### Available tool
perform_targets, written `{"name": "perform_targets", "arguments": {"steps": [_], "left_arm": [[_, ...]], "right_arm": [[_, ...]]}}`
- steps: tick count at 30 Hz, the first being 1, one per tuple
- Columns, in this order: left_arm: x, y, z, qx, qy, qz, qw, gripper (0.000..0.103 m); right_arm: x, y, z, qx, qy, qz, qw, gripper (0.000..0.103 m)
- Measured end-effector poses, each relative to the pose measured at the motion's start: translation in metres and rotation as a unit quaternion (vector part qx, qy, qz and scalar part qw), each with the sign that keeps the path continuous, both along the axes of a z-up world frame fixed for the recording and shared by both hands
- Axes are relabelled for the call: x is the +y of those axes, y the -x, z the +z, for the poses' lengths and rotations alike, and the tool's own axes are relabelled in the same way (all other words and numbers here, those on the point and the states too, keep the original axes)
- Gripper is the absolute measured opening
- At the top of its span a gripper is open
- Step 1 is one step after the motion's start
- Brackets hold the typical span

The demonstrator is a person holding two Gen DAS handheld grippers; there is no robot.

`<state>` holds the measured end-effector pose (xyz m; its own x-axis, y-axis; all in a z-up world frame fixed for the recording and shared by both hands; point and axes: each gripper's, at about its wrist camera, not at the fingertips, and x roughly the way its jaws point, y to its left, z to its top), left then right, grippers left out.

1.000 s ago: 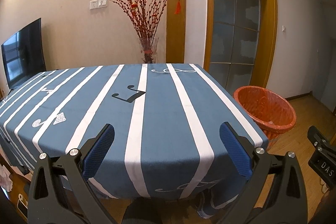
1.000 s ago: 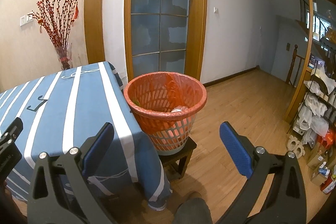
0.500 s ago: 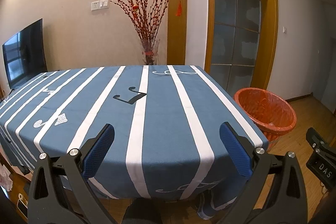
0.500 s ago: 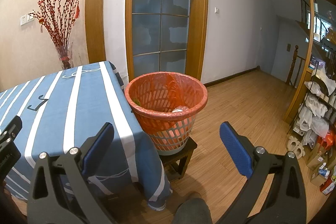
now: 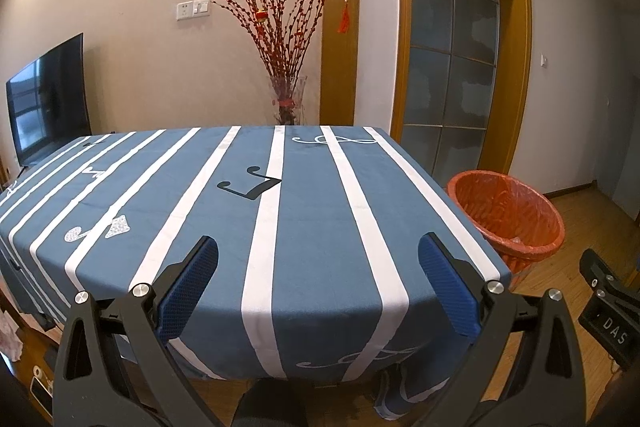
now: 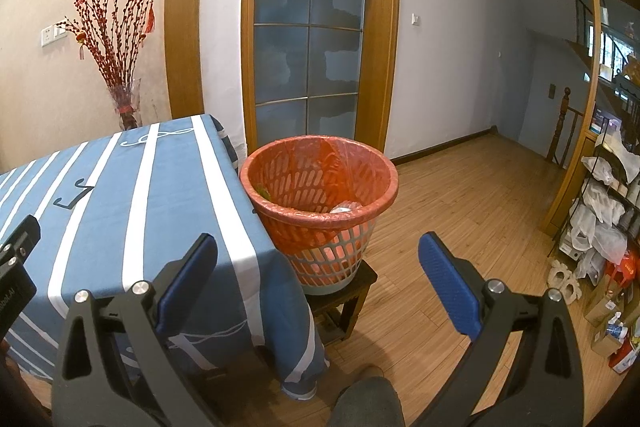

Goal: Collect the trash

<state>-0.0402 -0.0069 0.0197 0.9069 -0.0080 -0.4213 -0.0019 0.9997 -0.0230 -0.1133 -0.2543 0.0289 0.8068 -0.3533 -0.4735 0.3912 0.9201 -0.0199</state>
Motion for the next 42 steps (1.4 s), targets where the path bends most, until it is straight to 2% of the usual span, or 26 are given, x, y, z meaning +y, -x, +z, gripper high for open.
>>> {"name": "perform_targets", "arguments": {"steps": [42], "left_arm": [[-0.0028,-0.0016,-0.0031,0.007,-0.001,-0.005,1.0,0.099]], "right_arm": [[0.0018,0.0015,-0.0019,0.003,-0.001,0.001,1.0,0.098]]}}
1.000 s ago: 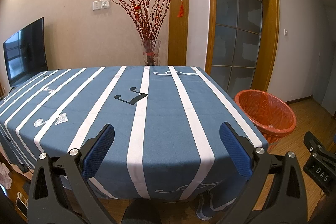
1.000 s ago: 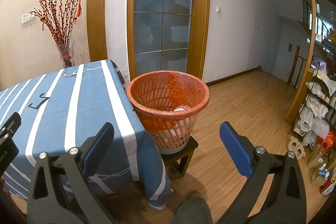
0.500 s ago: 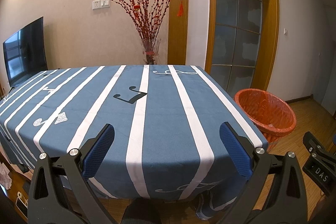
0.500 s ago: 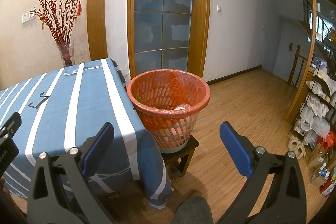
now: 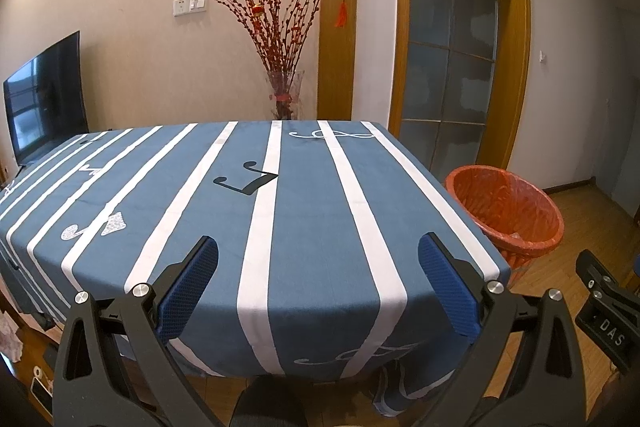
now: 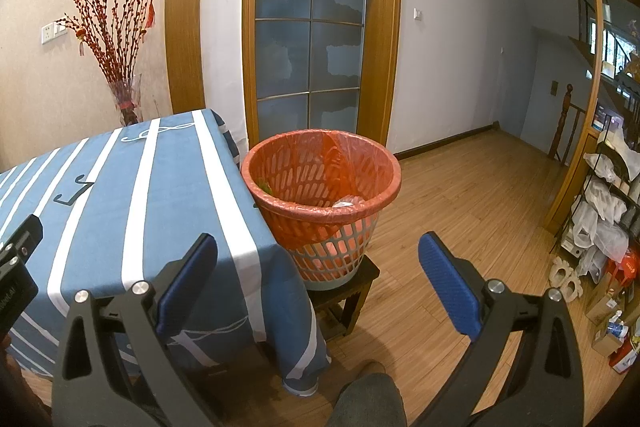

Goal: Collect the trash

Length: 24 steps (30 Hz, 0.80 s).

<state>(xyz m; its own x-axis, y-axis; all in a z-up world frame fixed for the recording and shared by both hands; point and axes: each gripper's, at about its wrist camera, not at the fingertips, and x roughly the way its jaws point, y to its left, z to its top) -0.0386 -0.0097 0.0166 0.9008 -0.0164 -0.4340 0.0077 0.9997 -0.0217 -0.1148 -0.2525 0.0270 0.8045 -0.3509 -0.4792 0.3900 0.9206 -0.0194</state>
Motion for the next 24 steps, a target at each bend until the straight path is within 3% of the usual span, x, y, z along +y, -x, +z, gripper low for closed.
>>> {"name": "perform_targets", "arguments": {"steps": [24], "left_arm": [[0.0032,-0.0009,-0.0006,0.007,0.002,0.007,1.0,0.099]], "right_arm": [[-0.0022,-0.0016,0.0021,0.001,0.0,0.001,1.0,0.098]]}}
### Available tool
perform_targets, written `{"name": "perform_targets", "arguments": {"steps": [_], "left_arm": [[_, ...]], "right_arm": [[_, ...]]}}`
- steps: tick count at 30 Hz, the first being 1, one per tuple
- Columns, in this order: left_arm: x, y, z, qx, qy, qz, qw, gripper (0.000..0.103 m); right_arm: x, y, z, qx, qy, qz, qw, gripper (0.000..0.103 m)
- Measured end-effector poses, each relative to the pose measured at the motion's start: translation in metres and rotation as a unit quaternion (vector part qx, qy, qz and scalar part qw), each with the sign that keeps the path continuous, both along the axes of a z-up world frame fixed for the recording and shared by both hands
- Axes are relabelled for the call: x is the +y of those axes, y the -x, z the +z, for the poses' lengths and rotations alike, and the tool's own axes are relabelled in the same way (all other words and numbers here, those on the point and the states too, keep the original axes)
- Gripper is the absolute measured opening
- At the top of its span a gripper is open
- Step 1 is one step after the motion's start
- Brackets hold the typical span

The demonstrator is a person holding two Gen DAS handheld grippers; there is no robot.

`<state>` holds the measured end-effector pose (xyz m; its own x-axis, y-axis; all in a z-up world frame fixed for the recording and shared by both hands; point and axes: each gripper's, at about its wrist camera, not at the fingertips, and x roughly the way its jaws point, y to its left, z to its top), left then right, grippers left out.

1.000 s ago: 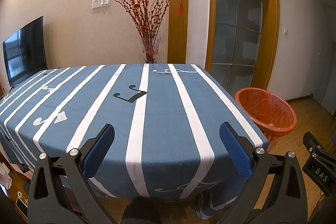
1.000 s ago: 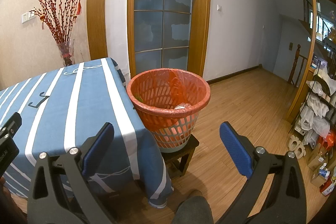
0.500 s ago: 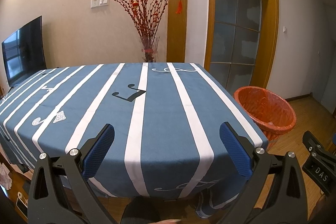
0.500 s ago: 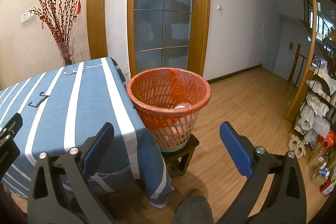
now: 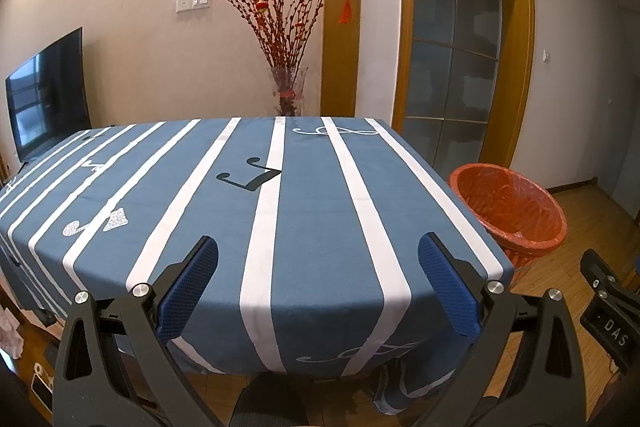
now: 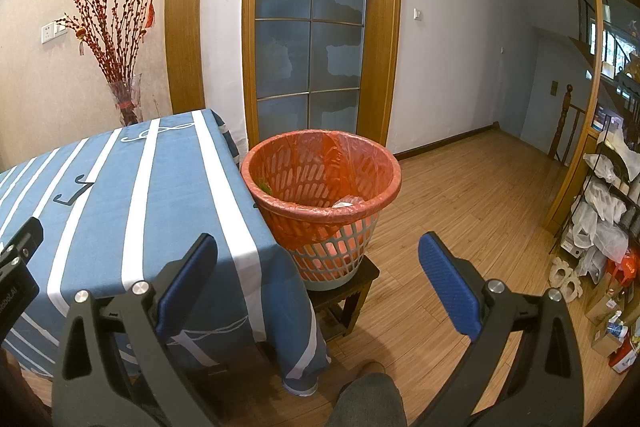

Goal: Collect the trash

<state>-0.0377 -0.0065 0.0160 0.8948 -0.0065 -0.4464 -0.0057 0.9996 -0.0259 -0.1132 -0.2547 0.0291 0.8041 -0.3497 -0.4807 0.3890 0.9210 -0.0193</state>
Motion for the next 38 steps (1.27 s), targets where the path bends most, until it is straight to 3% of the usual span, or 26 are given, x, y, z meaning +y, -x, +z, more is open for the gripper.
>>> {"name": "perform_targets", "arguments": {"steps": [38], "left_arm": [[0.0005,-0.002,-0.0039,0.011,0.002,0.0,0.9999,0.099]], "right_arm": [[0.0025,0.0018,-0.0019,0.001,0.001,0.001,1.0,0.098]]}}
